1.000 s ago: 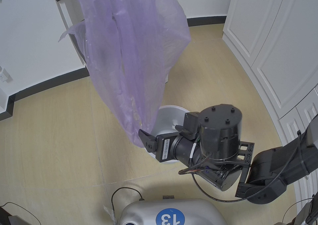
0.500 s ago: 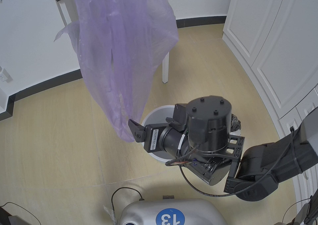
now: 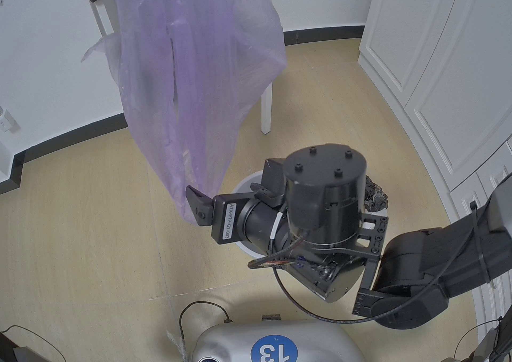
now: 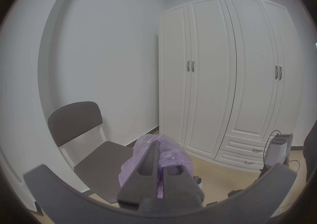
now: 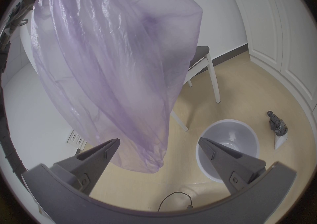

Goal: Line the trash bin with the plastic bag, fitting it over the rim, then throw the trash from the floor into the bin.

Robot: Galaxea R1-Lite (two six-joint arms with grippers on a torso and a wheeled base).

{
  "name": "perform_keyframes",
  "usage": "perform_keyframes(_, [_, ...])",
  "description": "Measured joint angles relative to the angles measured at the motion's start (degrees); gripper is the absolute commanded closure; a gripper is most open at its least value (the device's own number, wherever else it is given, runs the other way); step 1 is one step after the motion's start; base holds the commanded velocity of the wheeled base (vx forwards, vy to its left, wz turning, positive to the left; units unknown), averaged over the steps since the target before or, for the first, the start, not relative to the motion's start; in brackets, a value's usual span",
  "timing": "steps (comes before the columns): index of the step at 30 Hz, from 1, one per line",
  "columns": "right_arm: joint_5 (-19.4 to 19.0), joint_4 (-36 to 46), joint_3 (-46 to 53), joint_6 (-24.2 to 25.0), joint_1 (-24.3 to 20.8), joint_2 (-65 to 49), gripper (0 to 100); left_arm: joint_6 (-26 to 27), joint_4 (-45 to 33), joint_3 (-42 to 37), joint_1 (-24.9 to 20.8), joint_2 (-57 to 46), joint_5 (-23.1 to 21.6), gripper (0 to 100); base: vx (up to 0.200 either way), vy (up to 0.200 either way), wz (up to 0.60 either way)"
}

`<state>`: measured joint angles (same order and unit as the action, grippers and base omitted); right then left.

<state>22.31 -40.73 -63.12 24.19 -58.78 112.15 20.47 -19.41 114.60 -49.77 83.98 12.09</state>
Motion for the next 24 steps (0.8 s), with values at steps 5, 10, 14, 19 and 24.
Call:
perform_keyframes(5, [1.7,3.0,-3.7,0.0,-0.1,1.4,0,0.0,1.0,0.0,0.1,0.1,0.0,100,0.0,0.0,0.0])
perform_keyframes(10, [3.5,5.3,-8.3,-0.1,0.7,4.6,0,0.1,1.4,0.0,0.1,0.3,0.0,100,0.0,0.0,0.0])
perform_keyframes(14, [3.7,5.7,-10.5,0.0,1.5,7.3,0,0.1,1.5,0.0,0.1,0.4,-0.1,100,0.0,0.0,0.0])
perform_keyframes(19, [3.6,5.8,-11.3,0.2,2.0,9.5,0,0.0,1.4,0.0,0.1,0.5,0.0,100,0.0,0.0,0.0])
perform_keyframes(24, [3.7,5.8,-11.2,0.2,2.0,10.4,0,0.0,1.4,0.0,0.2,0.5,0.0,100,0.0,0.0,0.0])
